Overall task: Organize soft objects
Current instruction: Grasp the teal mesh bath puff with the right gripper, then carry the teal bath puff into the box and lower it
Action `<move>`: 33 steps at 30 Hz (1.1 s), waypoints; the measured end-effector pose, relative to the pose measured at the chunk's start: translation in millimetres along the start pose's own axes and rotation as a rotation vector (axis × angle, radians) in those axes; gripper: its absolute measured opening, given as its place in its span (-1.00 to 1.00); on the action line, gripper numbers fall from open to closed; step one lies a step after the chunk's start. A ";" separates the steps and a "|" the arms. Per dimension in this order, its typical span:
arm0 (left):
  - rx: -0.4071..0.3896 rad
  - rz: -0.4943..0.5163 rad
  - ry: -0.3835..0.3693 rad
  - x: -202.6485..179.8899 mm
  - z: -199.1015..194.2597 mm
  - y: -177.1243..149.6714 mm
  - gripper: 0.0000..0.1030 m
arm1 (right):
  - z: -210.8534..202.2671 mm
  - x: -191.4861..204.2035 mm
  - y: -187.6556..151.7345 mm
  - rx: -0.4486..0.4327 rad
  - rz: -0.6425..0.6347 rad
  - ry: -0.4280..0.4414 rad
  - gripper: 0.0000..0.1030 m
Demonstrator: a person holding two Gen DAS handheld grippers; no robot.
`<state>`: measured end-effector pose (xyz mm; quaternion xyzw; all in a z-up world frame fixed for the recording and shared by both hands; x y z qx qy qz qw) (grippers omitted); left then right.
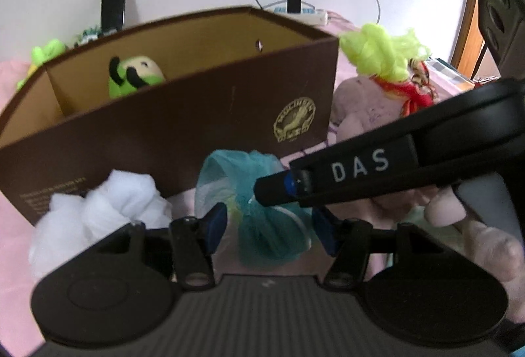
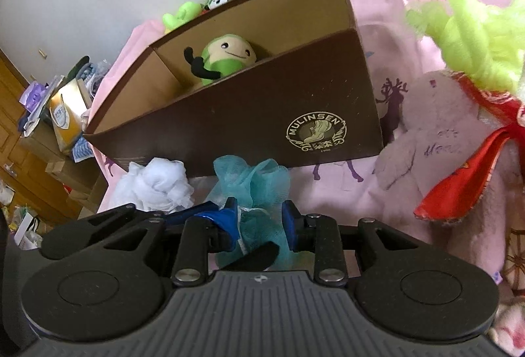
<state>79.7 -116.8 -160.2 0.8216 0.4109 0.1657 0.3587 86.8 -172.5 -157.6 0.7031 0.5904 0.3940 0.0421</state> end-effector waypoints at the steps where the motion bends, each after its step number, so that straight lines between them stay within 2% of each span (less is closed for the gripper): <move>1: 0.007 -0.005 -0.009 -0.2 2.9 0.1 0.26 | 1.3 -0.4 -0.1 0.003 0.005 0.001 -0.74; 7: 0.009 -0.013 -0.013 -2.4 13.5 -1.3 0.25 | 9.2 -6.8 -1.2 0.026 0.066 0.037 -0.69; 11: 0.010 -0.018 -0.040 -6.6 16.6 -1.8 -0.04 | 11.0 -9.4 -1.7 0.042 0.093 0.070 -0.68; 14: 0.006 -0.004 -0.030 -9.2 18.8 -1.6 -0.09 | 12.3 -9.4 -3.6 0.054 0.091 0.087 -0.65; 17: 0.004 -0.010 -0.027 -8.5 17.1 -0.6 -0.11 | 8.0 -9.9 -5.7 0.048 0.094 0.098 -0.73; 24: -0.041 0.015 -0.013 -19.0 -6.1 7.2 -0.12 | -19.3 -0.7 -1.4 -0.011 0.044 0.115 -0.78; 33: -0.180 0.066 -0.004 -37.7 -60.2 31.4 -0.13 | -75.2 22.0 15.3 -0.153 -0.037 0.119 -0.78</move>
Point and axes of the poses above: each gripper's, at about its wrist camera, not at the fingertips, and z roughly the way its jaws point, x to its left, y to its top, the point moved 8 cm from there along z, roughly the way its jaws point, and after that the axes turned 2 degrees about -z, right-handed, at the moved point
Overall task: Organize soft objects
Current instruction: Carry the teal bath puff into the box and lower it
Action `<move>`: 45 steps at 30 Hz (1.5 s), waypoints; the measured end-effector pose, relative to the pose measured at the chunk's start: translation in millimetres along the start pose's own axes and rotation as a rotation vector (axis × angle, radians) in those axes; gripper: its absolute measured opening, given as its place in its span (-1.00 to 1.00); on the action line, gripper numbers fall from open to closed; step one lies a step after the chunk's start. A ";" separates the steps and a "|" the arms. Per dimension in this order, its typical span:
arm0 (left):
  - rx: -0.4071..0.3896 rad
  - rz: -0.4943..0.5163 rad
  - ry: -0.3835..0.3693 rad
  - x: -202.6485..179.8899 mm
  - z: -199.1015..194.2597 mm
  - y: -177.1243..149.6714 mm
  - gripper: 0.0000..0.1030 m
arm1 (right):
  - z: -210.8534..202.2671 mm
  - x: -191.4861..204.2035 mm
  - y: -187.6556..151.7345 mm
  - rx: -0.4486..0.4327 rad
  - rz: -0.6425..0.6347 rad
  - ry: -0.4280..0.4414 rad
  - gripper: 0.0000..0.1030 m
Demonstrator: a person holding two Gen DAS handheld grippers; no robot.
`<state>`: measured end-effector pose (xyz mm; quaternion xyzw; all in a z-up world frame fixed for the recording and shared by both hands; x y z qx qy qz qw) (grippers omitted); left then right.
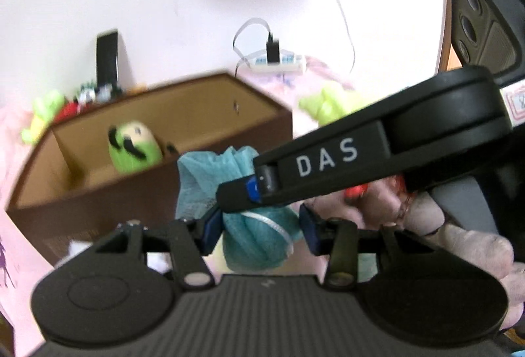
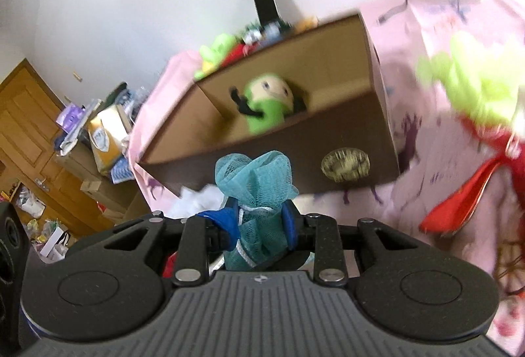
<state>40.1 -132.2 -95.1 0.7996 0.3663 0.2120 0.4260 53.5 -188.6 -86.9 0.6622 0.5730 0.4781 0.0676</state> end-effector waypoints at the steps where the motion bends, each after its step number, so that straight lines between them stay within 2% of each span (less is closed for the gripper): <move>1: -0.019 0.007 0.004 -0.2 -5.1 5.6 -0.13 | -1.8 4.7 5.0 -0.015 -0.015 0.000 -0.79; 9: -0.121 0.042 0.065 27.8 -30.7 47.7 -0.12 | 6.7 45.7 50.0 -0.106 -0.154 0.029 -0.79; 14: -0.135 0.041 0.116 60.3 -29.6 65.1 -0.12 | 31.3 63.9 72.9 -0.111 -0.181 0.070 -0.79; 21: -0.050 -0.018 0.185 122.3 0.2 71.9 -0.12 | 99.9 76.3 93.1 0.027 -0.148 0.139 -0.79; 28: 0.082 -0.061 0.189 168.8 50.9 71.6 -0.13 | 160.4 66.0 104.2 0.158 -0.102 0.120 -0.79; 33: 0.141 -0.064 0.195 186.3 84.6 68.4 -0.11 | 187.5 50.1 105.4 0.193 -0.050 0.094 -0.80; 36: 0.169 -0.056 0.213 193.2 100.8 62.7 0.01 | 195.4 41.2 100.9 0.192 -0.037 0.079 -0.78; 37: 0.178 -0.054 0.217 194.9 104.5 60.6 -0.04 | 197.7 38.1 100.9 0.191 -0.035 0.071 -0.75; 39: 0.163 -0.063 0.205 196.3 103.9 61.8 0.12 | 198.7 32.6 99.4 0.206 0.013 0.090 -0.72; 42: 0.152 -0.050 0.217 196.6 105.0 62.5 0.16 | 192.7 26.3 104.7 0.166 0.038 0.090 -0.72; 45: 0.151 -0.065 0.218 197.3 106.2 62.1 0.18 | 194.2 19.5 103.4 0.170 0.079 0.078 -0.72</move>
Point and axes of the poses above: each gripper's, at about its wrist camera, not at the fingertips, and z roughly the way its jaws point, x to its left, y to its top, the point moved 8 cm from there along z, roughly the way its jaws point, and after that the axes turned 2 degrees about -z, right-handed, at the moved point
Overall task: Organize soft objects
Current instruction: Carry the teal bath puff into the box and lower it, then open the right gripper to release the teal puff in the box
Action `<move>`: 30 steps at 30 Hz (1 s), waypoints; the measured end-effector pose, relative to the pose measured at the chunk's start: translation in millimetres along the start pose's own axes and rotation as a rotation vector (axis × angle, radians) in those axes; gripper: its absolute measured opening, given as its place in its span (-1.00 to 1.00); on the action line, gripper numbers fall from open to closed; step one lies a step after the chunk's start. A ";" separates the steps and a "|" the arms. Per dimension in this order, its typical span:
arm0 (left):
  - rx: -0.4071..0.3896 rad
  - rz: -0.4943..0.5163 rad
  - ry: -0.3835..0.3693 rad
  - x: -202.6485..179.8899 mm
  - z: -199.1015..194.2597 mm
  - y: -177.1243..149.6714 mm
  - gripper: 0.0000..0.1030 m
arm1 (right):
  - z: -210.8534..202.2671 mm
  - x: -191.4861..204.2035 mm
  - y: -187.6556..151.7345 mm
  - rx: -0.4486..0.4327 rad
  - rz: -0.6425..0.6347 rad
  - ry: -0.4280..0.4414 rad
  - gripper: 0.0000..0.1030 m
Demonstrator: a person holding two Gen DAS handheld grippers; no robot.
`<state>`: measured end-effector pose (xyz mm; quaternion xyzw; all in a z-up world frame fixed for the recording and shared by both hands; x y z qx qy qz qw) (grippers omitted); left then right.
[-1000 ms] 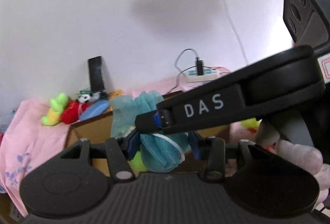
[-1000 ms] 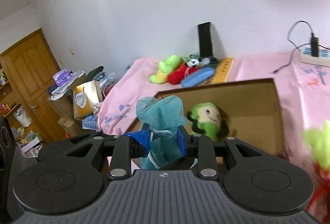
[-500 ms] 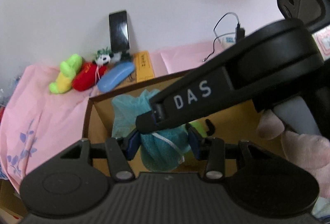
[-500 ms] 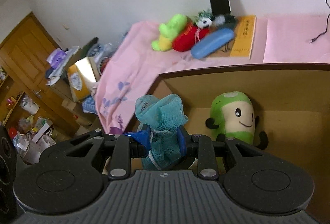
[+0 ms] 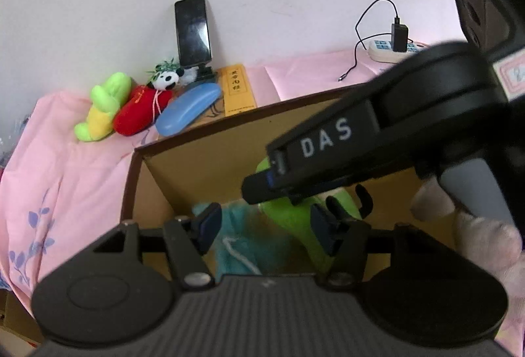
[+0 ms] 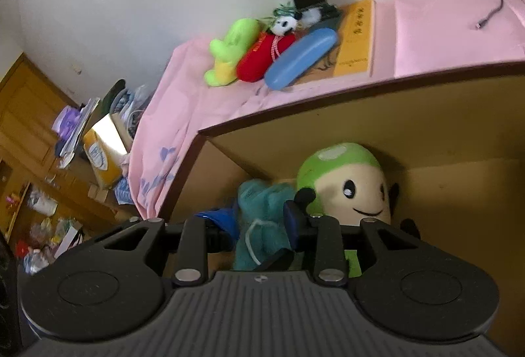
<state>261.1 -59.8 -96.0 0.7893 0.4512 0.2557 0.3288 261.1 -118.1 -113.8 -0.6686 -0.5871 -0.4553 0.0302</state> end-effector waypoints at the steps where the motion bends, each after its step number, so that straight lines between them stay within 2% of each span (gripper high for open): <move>1: 0.002 -0.010 -0.001 0.4 0.0 -0.4 0.18 | 0.3 -2.3 0.5 -0.005 0.014 0.000 -0.72; 11: 0.023 -0.091 0.009 7.2 16.2 2.0 0.21 | 0.5 -7.7 4.9 -0.048 0.038 -0.045 -0.70; 16: 0.006 -0.081 0.039 8.0 17.7 3.4 0.21 | 2.8 -11.3 4.0 -0.037 0.049 -0.078 -0.71; 30: 0.025 -0.083 0.084 12.1 23.9 4.0 0.23 | 1.7 -16.6 5.2 -0.059 0.088 -0.109 -0.75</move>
Point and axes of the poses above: each gripper's, at about its wrist camera, not at the fingertips, and z roughly the way its jaws point, x to its left, y to its top, the point moved 8 cm from there along z, roughly the way its jaws point, and after that the axes turned 2 degrees about -z, right-handed, at the moved point
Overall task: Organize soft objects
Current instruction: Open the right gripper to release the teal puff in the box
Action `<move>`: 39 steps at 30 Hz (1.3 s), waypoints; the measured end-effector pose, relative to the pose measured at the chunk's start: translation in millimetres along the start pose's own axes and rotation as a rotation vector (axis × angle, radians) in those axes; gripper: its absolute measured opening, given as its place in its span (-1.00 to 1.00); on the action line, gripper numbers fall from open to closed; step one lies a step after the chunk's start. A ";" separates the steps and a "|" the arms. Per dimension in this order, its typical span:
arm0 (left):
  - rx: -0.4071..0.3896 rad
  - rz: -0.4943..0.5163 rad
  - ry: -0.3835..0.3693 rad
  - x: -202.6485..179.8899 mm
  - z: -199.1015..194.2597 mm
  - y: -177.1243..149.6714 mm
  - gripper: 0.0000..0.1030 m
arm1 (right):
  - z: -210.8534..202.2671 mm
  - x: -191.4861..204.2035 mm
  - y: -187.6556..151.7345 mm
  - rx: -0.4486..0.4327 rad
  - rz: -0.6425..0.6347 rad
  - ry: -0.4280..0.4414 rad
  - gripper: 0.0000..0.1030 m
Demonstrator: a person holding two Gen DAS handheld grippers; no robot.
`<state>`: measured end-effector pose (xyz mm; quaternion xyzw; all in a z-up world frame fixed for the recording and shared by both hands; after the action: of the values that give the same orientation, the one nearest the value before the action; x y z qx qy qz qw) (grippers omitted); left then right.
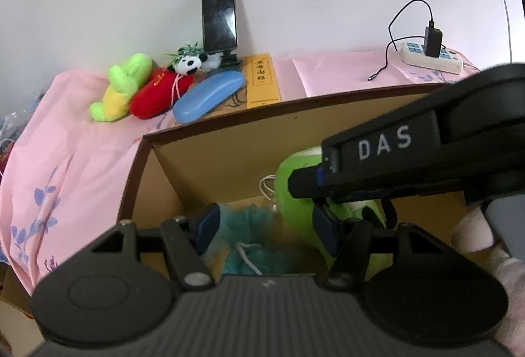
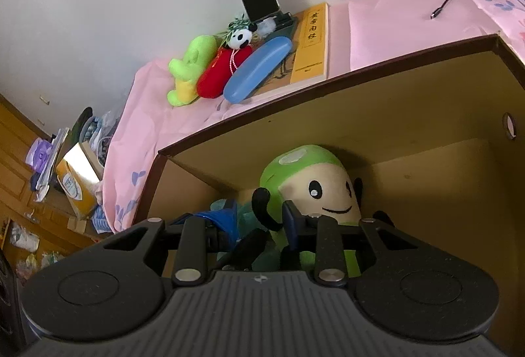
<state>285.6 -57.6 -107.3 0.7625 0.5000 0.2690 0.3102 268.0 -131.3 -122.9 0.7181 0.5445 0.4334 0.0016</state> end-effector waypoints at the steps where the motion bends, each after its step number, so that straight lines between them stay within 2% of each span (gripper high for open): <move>1: 0.000 0.002 0.003 0.1 0.1 0.1 0.23 | -0.1 -0.6 0.1 -0.002 0.004 -0.001 -0.75; 39: 0.016 -0.002 0.075 6.0 1.9 -2.5 0.25 | -3.8 -6.6 -1.3 -0.013 0.061 0.001 -0.77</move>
<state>287.7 -51.7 -109.8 0.7538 0.5142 0.2931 0.2856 264.4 -137.8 -125.3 0.7342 0.5194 0.4371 -0.0073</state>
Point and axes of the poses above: each gripper's, at about its wrist camera, not at the fingertips, and z roughly the way its jaws point, x to its left, y to its top, the point moved 8 cm from there along z, roughly the way its jaws point, and after that the axes turned 2 degrees about -z, right-handed, at the moved point
